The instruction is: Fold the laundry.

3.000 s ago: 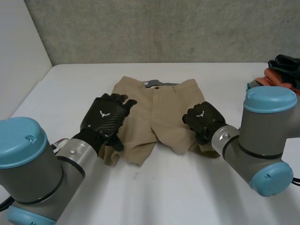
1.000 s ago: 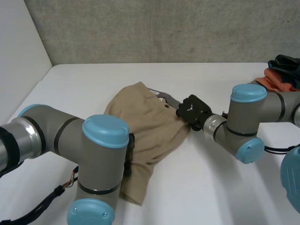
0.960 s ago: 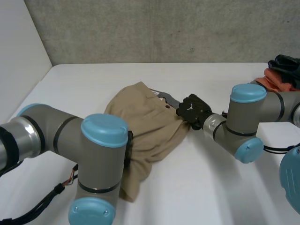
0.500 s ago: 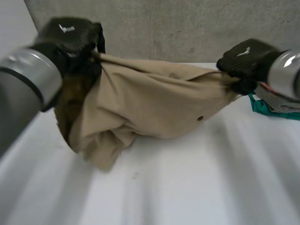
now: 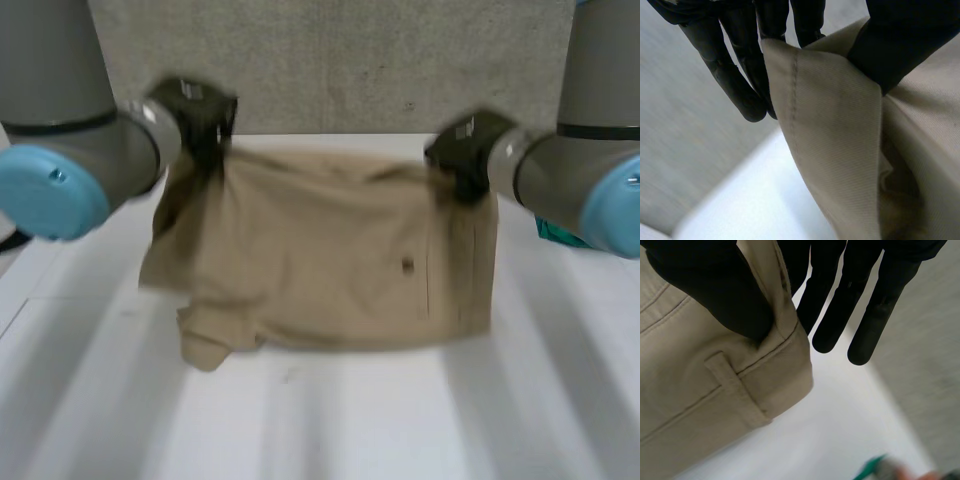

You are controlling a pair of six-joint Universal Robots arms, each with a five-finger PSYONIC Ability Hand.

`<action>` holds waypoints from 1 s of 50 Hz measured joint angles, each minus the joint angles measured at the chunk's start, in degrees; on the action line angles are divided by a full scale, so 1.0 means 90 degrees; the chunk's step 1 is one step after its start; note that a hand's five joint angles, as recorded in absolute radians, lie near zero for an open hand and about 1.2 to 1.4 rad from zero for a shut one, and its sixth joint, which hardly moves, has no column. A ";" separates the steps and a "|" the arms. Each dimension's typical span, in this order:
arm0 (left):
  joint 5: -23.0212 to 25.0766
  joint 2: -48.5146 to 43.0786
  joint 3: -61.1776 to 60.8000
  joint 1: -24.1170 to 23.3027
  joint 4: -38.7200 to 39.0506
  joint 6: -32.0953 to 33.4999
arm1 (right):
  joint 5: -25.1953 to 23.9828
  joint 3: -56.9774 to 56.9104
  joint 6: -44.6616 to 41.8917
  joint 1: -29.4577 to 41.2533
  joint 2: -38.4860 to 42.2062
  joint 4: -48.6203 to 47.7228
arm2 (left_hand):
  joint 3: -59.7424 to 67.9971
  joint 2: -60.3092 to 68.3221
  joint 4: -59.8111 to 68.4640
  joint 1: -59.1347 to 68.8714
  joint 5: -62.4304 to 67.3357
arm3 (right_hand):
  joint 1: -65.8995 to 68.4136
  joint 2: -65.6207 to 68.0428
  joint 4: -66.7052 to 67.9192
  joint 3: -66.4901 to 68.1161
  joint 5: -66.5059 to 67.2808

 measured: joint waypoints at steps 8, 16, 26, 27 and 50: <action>-0.0253 0.0590 0.0833 0.0054 0.2783 -0.0333 | 0.0084 0.0102 -0.0048 -0.0018 -0.0510 -0.3454 | 0.0086 0.0019 0.0022 0.0001 0.0000 | 0.0000 0.0000 0.0001 0.0000 -0.0001; -0.0076 0.1341 -0.0586 0.0236 0.4224 -0.0738 | -0.0224 0.1790 0.0117 -0.0071 -0.1425 -0.5665 | 0.0086 0.0020 0.0023 0.0001 0.0000 | 0.0000 0.0000 0.0004 0.0000 0.0030; 0.0351 0.1194 -0.3309 0.0451 0.4146 -0.0645 | -0.0822 0.3753 0.0059 -0.0077 -0.1088 -0.5531 | 0.0085 0.0020 0.0026 0.0001 0.0072 | 0.0000 0.0000 0.0005 0.0019 0.0101; 0.0426 0.1006 -0.3872 0.0464 0.4108 -0.0524 | -0.0879 0.4149 -0.0040 -0.0073 -0.0838 -0.5375 | 0.0085 0.0020 0.0026 0.0001 0.0072 | 0.0000 0.0000 0.0005 0.0033 0.0102; 0.0501 0.2118 -0.5842 0.0291 0.2151 0.0279 | -0.0245 0.5955 0.0181 0.0157 -0.1477 -0.3636 | -0.6041 -0.6150 -0.6218 -0.5845 -0.5986 | -0.4665 -0.5093 -0.5422 -0.5287 -0.5523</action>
